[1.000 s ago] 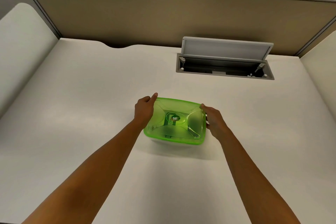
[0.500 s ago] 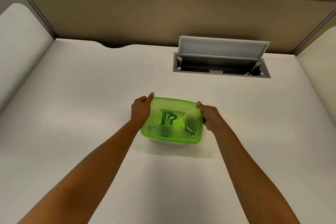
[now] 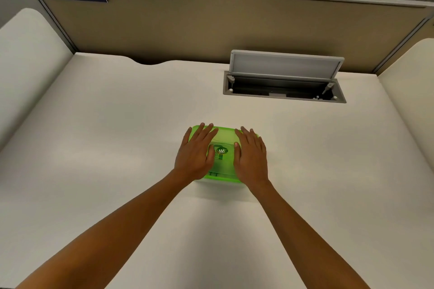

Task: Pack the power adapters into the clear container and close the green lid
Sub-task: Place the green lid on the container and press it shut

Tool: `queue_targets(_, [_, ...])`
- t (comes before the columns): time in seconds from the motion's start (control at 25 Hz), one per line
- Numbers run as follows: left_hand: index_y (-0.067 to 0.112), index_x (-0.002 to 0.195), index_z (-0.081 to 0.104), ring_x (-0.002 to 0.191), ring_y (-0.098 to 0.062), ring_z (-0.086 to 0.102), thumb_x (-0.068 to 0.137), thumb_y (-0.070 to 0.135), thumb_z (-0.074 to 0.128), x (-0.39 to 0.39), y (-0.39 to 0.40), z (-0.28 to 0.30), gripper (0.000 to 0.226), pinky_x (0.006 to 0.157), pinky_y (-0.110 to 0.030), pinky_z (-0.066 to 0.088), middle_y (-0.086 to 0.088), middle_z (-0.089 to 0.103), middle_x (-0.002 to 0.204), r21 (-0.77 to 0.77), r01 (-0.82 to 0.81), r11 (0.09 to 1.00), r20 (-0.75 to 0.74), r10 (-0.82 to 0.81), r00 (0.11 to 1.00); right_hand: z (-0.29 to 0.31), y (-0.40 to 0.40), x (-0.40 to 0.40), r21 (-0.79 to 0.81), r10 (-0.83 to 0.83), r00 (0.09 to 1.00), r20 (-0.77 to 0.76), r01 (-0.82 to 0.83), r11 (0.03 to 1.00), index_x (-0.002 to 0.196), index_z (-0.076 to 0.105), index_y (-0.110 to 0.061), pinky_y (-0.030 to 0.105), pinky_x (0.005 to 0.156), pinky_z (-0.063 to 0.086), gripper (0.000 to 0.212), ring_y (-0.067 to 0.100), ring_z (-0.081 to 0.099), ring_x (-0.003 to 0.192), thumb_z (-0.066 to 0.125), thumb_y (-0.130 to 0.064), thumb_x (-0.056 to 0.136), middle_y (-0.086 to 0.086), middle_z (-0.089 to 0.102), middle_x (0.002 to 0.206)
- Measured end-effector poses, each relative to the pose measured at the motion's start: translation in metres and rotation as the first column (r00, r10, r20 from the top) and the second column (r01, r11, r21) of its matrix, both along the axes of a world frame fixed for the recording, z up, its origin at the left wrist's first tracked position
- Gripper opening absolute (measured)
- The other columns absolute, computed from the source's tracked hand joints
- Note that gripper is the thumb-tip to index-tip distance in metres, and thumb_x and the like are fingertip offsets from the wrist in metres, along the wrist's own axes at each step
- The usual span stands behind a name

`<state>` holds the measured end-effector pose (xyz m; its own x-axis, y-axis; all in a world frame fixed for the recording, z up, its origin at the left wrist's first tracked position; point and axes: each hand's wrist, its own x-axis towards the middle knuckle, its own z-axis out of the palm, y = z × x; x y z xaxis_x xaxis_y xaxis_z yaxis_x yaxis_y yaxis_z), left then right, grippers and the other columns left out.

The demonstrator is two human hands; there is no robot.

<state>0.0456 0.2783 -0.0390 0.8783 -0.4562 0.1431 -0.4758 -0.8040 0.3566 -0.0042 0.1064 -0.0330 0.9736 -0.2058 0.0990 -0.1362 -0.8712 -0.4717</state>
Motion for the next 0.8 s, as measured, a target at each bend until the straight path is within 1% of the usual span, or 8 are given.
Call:
queue_targets(0.12, [0.024,0.154,0.03,0.152,-0.015,0.016,0.094,0.033,0.027,0.0017,-0.0006,0.0014,0.061,0.126,-0.043,0.003,0.004,0.028,0.162,0.027,0.043,0.999,-0.003,-0.043,0.999,-0.0016,-0.0003,0.001,-0.06,0.045,0.999,0.008,-0.044,0.997,0.149,0.039,-0.026,0.039,0.125,0.014,0.048,0.016,0.022,0.152,0.031,-0.025,0.102,-0.007,0.035,0.159])
queue_targets(0.24, [0.024,0.153,0.032,0.152,-0.015,0.019,0.091,0.037,0.026,0.0018,-0.0018,0.0006,0.064,0.125,-0.047,0.004,0.003,0.031,0.161,0.003,0.029,1.0,-0.025,-0.029,0.999,-0.0028,0.0008,0.0018,-0.081,0.042,0.999,0.008,-0.041,0.996,0.149,0.04,-0.027,0.04,0.125,0.016,0.05,0.016,0.024,0.151,0.032,-0.024,0.1,-0.008,0.037,0.158])
queue_targets(0.4, [0.023,0.152,0.034,0.151,-0.018,0.021,0.089,0.036,0.036,0.0043,-0.0038,0.0018,0.065,0.125,-0.046,0.0,0.002,0.033,0.16,-0.013,0.035,0.999,-0.032,-0.036,0.999,-0.0011,0.0011,0.0053,-0.09,0.027,1.0,-0.006,-0.027,0.996,0.146,0.044,-0.028,0.041,0.124,0.018,0.05,0.016,0.028,0.149,0.036,-0.026,0.096,-0.008,0.041,0.156])
queue_targets(0.52, [0.024,0.152,0.034,0.152,-0.016,0.02,0.09,0.039,0.037,0.0055,-0.0028,0.0032,0.064,0.125,-0.045,-0.003,0.003,0.033,0.161,-0.007,0.033,0.999,-0.038,-0.033,0.999,-0.0012,-0.0002,0.0055,-0.09,0.036,0.999,-0.01,-0.036,0.995,0.147,0.042,-0.029,0.04,0.124,0.015,0.052,0.015,0.026,0.15,0.038,-0.032,0.095,-0.009,0.039,0.157])
queue_targets(0.64, [0.026,0.153,0.032,0.152,-0.013,0.016,0.094,0.045,0.03,0.0032,-0.0019,0.003,0.062,0.125,-0.047,-0.005,0.006,0.029,0.162,0.01,0.03,0.999,-0.02,-0.03,0.999,-0.0026,0.0,0.0021,-0.1,0.055,0.998,-0.012,-0.056,0.993,0.15,0.036,-0.032,0.041,0.125,0.011,0.053,0.014,0.02,0.152,0.034,-0.042,0.097,-0.013,0.032,0.16])
queue_targets(0.72, [0.025,0.152,0.035,0.152,-0.011,0.017,0.095,0.045,0.028,0.0006,-0.003,0.0025,0.061,0.125,-0.047,-0.004,0.007,0.032,0.16,-0.006,0.0,1.0,-0.013,0.0,1.0,-0.0025,0.001,0.0021,-0.056,0.028,1.0,-0.004,-0.029,0.998,0.15,0.037,-0.033,0.041,0.125,0.012,0.053,0.012,0.018,0.152,0.032,-0.047,0.099,-0.014,0.03,0.16])
queue_targets(0.8, [0.022,0.148,0.043,0.15,-0.01,0.023,0.097,0.044,0.03,-0.0031,-0.003,0.0008,0.057,0.125,-0.047,0.001,0.006,0.04,0.157,-0.06,-0.108,0.992,0.015,0.109,0.994,-0.0025,0.0029,-0.0015,0.039,-0.06,0.998,0.027,0.059,0.998,0.147,0.042,-0.03,0.041,0.124,0.021,0.05,0.012,0.022,0.152,0.035,-0.045,0.1,-0.011,0.035,0.158])
